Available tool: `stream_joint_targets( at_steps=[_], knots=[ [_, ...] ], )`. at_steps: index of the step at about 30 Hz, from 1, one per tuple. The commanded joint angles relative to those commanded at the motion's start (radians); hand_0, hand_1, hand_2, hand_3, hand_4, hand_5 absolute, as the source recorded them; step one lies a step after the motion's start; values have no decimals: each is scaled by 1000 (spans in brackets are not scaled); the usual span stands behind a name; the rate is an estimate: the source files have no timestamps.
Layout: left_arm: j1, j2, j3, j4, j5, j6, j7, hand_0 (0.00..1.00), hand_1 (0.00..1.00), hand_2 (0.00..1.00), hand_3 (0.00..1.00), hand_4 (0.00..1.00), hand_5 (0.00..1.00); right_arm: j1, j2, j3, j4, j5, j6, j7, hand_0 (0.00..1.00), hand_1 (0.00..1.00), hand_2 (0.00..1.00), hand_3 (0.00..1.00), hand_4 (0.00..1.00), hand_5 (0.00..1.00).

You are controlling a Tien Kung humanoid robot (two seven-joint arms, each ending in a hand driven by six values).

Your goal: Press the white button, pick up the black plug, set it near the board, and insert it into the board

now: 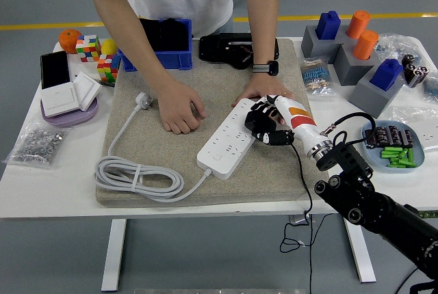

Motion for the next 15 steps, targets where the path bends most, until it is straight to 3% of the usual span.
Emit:
stream_joint_targets(
  at_steps=[15],
  knots=[
    [2,0,-3,0,-1,0,1,683,675,657,682,537,189,12,0,-9,-28,0,3,-6,483,438,457,557,810,2]
  ],
)
